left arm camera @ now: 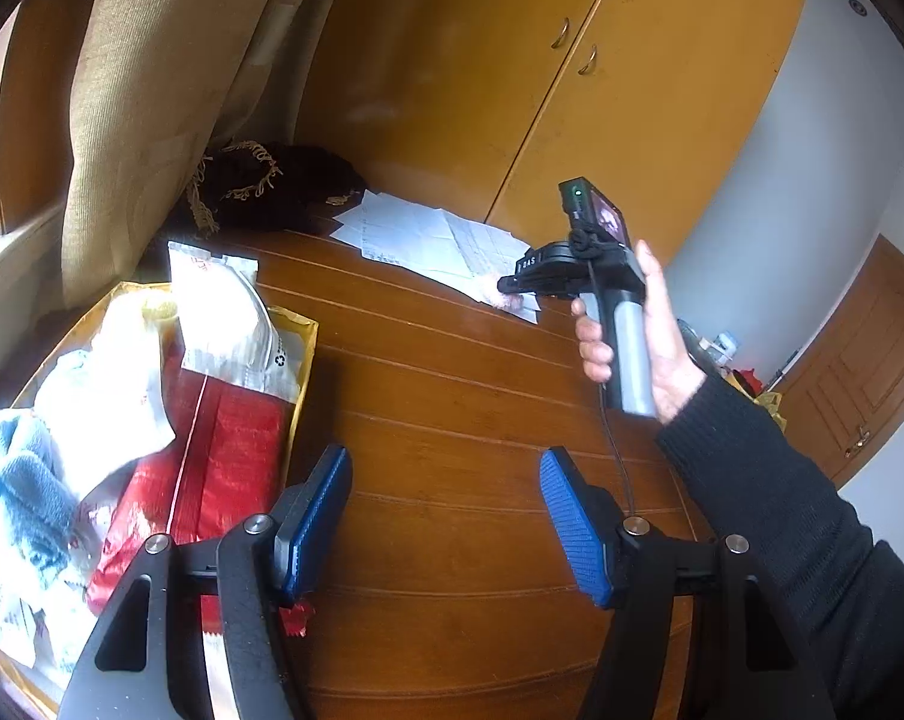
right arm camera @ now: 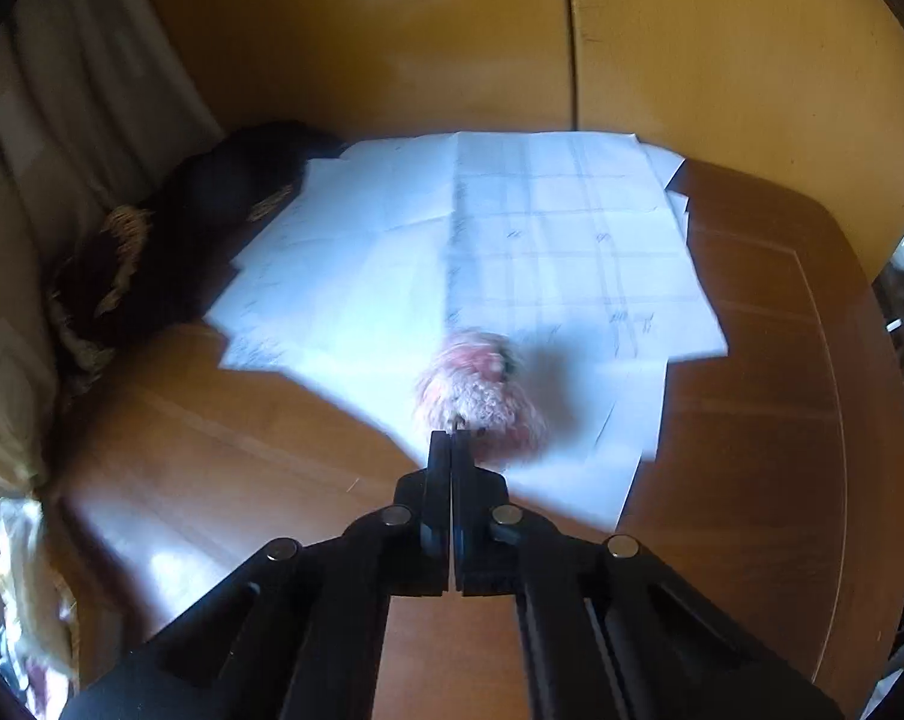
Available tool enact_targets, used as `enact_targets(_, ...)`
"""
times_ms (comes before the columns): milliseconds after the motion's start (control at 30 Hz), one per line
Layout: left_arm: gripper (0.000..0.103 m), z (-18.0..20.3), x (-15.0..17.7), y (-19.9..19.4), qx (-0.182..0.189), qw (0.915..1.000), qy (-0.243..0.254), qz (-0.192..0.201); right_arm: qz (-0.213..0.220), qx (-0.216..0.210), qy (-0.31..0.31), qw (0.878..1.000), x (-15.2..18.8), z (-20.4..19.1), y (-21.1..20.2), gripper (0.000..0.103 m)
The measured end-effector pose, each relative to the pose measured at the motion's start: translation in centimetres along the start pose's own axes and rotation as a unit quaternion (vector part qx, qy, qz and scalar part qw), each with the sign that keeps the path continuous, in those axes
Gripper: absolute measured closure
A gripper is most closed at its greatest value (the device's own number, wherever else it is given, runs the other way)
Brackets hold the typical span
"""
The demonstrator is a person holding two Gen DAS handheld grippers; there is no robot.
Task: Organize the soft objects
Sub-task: 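Grasp the pink fuzzy toy with right tool and lift it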
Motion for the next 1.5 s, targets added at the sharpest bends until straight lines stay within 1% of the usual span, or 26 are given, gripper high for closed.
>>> enact_targets(33, 0.034, 0.0, 0.2, -0.2, -0.001, 1.0000, -0.003, -0.001, 0.003, -0.012, -0.014, 1.000, 1.0, -1.2, -1.1, 0.103)
enact_targets(100, 0.034, 0.4, 0.8, -0.6, 0.005, 1.0000, -0.006, -0.006, 0.005, -0.003, -0.053, 0.999, 2.9, -3.1, -3.0, 0.103)
enact_targets(133, 0.034, 0.6, 1.2, -0.8, 0.008, 0.9999, -0.007, -0.010, 0.009, -0.010, -0.065, 0.998, 4.2, -4.1, -4.1, 0.103)
enact_targets(200, 0.034, 0.9, 2.0, -1.1, 0.006, 0.9998, -0.006, -0.015, 0.007, -0.040, -0.087, 0.995, 7.0, -6.1, -6.5, 0.103)
enact_targets(300, 0.034, 1.3, 3.1, -1.5, 0.001, 0.9997, -0.007, -0.025, 0.019, -0.060, -0.122, 0.991, 11.6, -7.9, -10.1, 0.103)
enact_targets(333, 0.034, 1.4, 3.4, -1.7, 0.000, 0.9996, -0.007, -0.027, 0.022, -0.069, -0.126, 0.989, 12.9, -8.6, -11.0, 0.103)
enact_targets(400, 0.034, 1.7, 4.0, -2.0, -0.007, 0.9994, -0.006, -0.033, 0.028, -0.079, -0.119, 0.989, 14.1, -8.6, -12.0, 0.103)
enact_targets(433, 0.034, 1.9, 4.2, -2.1, -0.008, 0.9994, -0.005, -0.034, 0.026, -0.089, -0.113, 0.989, 14.4, -8.5, -12.1, 0.099)
enact_targets(467, 0.034, 2.1, 4.4, -2.3, -0.007, 0.9993, -0.003, -0.036, 0.018, -0.091, -0.111, 0.990, 14.7, -8.2, -11.9, 0.093)
enact_targets(533, 0.034, 2.3, 4.6, -2.4, -0.011, 0.9994, 0.000, -0.034, 0.015, -0.074, -0.096, 0.993, 14.5, -7.0, -10.9, 0.050)
enact_targets(567, 0.034, 2.3, 4.6, -2.5, -0.013, 0.9994, -0.001, -0.033, 0.015, -0.071, -0.087, 0.994, 14.3, -6.6, -10.3, 0.047)
enact_targets(667, 0.034, 2.4, 4.7, -2.3, -0.011, 0.9993, -0.004, -0.037, -0.007, -0.084, -0.065, 0.994, 13.0, -6.1, -8.2, 0.047)
enact_targets(800, 0.034, 2.3, 4.7, -2.3, -0.013, 0.9993, 0.000, -0.035, -0.022, -0.067, -0.013, 0.997, 10.5, -4.7, -4.9, 0.047)
enact_targets(867, 0.034, 1.9, 4.7, -2.2, -0.017, 0.9992, -0.002, -0.035, -0.030, -0.073, 0.013, 0.997, 9.7, -4.2, -3.5, 0.052)
enact_targets(933, 0.034, 1.5, 4.6, -2.0, -0.020, 0.9990, -0.009, -0.039, -0.043, -0.089, 0.029, 0.995, 9.5, -4.3, -2.3, 0.065)
enact_targets(967, 0.034, 1.2, 4.6, -1.9, -0.021, 0.9989, -0.012, -0.040, -0.044, -0.093, 0.034, 0.994, 9.5, -4.3, -2.2, 0.066)
enact_targets(1000, 0.034, 1.1, 4.6, -1.8, -0.023, 0.9988, -0.014, -0.040, -0.043, -0.092, 0.033, 0.994, 9.5, -4.5, -2.2, 0.069)
enact_targets(1033, 0.034, 0.9, 4.6, -1.7, -0.024, 0.9988, -0.016, -0.041, -0.040, -0.084, 0.023, 0.995, 9.6, -4.7, -2.3, 0.075)
enact_targets(1100, 0.034, 0.9, 4.7, -1.5, -0.020, 0.9987, -0.019, -0.043, -0.035, -0.073, 0.006, 0.997, 9.8, -5.0, -3.0, 0.081)
enact_targets(1133, 0.034, 0.9, 4.7, -1.4, -0.018, 0.9987, -0.020, -0.044, -0.036, -0.074, 0.007, 0.997, 10.3, -5.2, -3.6, 0.082)
enact_targets(1200, 0.034, 1.1, 4.8, -1.2, -0.015, 0.9986, -0.021, -0.046, -0.038, -0.093, 0.000, 0.995, 11.4, -5.8, -5.0, 0.083)
enact_targets(1267, 0.034, 1.4, 5.2, -0.8, -0.013, 0.9982, -0.023, -0.054, -0.036, -0.109, -0.020, 0.993, 13.9, -6.9, -7.4, 0.083)
enact_targets(1333, 0.034, 1.5, 5.6, -0.2, -0.009, 0.9972, -0.032, -0.067, -0.033, -0.136, -0.047, 0.989, 16.7, -8.1, -9.6, 0.083)
enact_targets(1433, 0.034, 1.5, 6.4, 1.0, -0.004, 0.9946, -0.047, -0.092, -0.026, -0.147, -0.077, 0.986, 21.0, -9.1, -12.1, 0.083)
enact_targets(1467, 0.036, 1.5, 6.7, 1.4, 0.001, 0.9935, -0.055, -0.100, -0.022, -0.148, -0.081, 0.985, 22.5, -9.2, -12.8, 0.083)
enact_targets(1500, 0.044, 1.6, 7.0, 1.8, 0.006, 0.9921, -0.061, -0.110, -0.018, -0.153, -0.079, 0.985, 23.5, -9.3, -13.4, 0.083)
Point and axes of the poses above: each gripper's, at about its wrist camera, not at the fingertips, and y roughly the way its jaws point, z to its right, x to its underside, the point moved 10 cm from there along y, roughly the way its jaws point, and after that the axes turned 3 degrees about -x, right-handed, at the moved point
